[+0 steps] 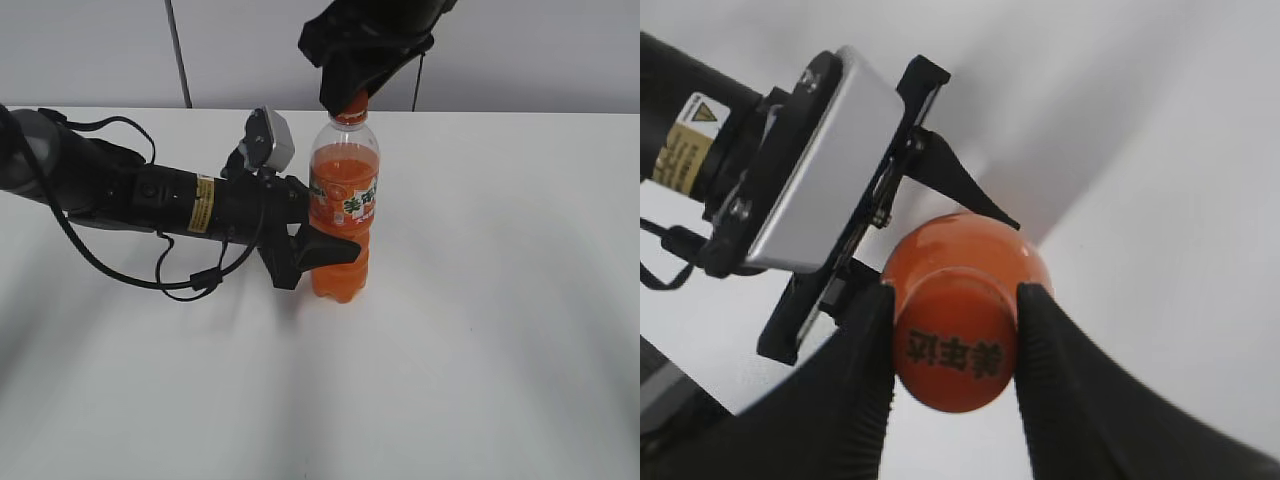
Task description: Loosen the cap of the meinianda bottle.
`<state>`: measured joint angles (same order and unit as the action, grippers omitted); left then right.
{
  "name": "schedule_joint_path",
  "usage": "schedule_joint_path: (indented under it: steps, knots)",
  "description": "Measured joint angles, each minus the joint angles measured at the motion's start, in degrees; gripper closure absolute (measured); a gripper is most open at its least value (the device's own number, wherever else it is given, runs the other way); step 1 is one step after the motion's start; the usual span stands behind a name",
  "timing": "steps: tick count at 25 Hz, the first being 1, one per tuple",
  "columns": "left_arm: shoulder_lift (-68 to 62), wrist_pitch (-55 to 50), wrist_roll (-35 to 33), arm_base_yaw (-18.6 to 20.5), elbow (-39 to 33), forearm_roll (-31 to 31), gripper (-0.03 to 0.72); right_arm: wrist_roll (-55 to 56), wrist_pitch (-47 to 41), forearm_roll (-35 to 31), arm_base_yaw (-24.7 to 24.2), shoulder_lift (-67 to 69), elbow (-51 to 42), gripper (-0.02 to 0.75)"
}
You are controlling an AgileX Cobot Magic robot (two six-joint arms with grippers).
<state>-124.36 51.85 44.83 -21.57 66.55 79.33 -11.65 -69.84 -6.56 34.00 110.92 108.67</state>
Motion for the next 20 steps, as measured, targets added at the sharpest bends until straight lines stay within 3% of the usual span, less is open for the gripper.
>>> schedule_joint_path:
  steps: [9,20]
  knots:
    - [0.0,0.0,0.0,0.0,0.0,0.0,0.283,-38.1,-0.1,2.1,0.2,-0.1,0.0,0.463]
    - [0.0,-0.1,0.2,0.0,0.2,0.8,0.283,-66.9,-0.4,1.8,0.5,-0.1,0.1,0.463]
